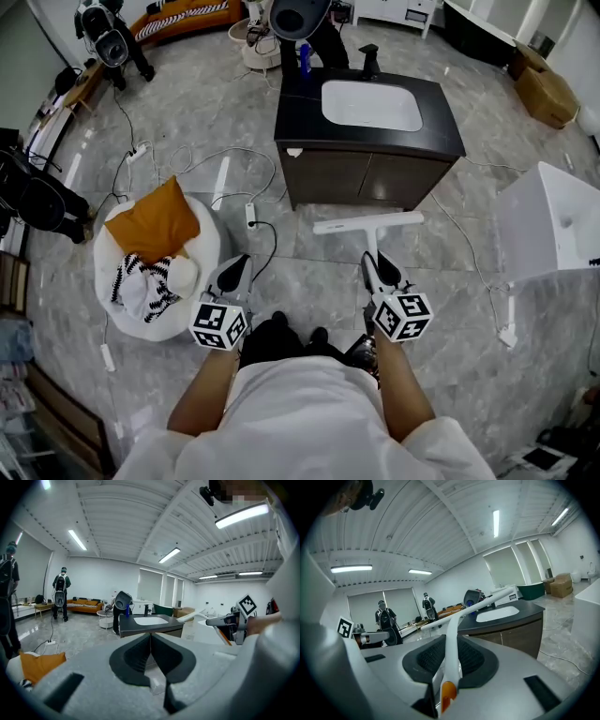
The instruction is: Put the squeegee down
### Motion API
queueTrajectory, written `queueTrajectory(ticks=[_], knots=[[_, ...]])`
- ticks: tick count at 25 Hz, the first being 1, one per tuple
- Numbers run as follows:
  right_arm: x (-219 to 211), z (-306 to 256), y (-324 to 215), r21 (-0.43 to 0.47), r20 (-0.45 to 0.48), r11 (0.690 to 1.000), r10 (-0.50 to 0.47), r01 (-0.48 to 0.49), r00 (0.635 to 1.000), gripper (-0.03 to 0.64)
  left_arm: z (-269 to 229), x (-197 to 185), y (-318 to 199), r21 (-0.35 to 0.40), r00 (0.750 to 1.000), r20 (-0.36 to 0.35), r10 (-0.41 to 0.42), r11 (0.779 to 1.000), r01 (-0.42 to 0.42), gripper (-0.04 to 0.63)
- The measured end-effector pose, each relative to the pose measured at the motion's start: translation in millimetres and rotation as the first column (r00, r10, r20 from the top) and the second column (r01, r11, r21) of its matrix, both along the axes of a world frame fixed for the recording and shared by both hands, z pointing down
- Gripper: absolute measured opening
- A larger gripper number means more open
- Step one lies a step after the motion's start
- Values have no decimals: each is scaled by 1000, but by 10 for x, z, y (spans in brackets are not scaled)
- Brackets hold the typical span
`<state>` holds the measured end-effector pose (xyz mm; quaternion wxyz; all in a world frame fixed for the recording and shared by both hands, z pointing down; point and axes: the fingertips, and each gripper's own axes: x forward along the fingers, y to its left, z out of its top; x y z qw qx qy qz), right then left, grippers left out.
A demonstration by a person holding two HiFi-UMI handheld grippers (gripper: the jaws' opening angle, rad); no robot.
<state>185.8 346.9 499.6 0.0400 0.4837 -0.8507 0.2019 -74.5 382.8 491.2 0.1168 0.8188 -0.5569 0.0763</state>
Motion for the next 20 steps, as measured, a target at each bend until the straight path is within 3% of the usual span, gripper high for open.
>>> queueTrajectory(ticks=[9, 20], knots=[[-102, 9, -598, -3, 15, 1000, 0, 0, 1000, 78, -45, 59, -681, 50, 1000, -4, 29, 998, -29, 17], [-530, -172, -1872, 11, 1, 1000, -18, 18, 1000, 77, -249, -271, -1985, 113, 997, -49, 55, 992, -49, 17]])
